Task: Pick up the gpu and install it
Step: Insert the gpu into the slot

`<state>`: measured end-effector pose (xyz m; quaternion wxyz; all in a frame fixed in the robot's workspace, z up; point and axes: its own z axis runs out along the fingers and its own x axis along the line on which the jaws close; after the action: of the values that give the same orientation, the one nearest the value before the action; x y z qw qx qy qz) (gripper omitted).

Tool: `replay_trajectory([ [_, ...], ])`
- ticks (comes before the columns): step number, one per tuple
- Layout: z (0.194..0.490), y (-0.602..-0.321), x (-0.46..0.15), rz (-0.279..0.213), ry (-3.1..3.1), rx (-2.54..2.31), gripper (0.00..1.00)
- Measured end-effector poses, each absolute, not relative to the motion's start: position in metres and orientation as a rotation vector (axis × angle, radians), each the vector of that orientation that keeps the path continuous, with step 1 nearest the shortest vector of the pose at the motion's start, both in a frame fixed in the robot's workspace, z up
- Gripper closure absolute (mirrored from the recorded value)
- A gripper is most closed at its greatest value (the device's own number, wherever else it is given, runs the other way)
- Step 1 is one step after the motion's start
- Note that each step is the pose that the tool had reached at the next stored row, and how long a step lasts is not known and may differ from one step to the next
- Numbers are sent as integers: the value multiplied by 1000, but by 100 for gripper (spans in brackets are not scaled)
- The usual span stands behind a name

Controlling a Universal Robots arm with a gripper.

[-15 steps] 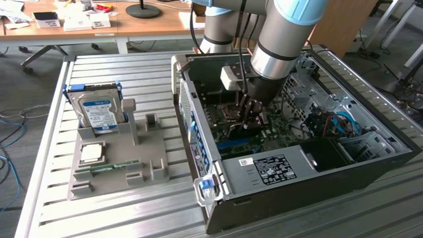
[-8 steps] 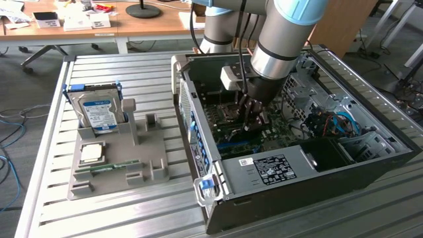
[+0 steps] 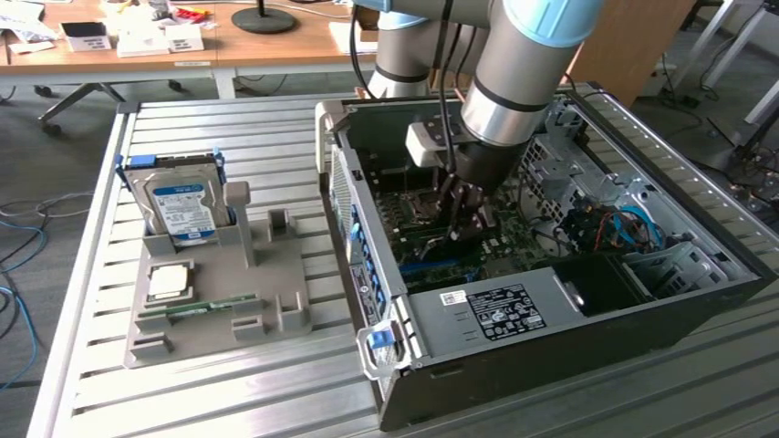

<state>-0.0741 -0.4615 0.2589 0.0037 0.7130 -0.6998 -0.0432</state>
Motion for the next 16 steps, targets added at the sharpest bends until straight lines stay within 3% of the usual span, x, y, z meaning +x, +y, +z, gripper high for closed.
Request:
replay_trajectory([
  [16,256,-467,-78,-132,-2177,2257,60],
])
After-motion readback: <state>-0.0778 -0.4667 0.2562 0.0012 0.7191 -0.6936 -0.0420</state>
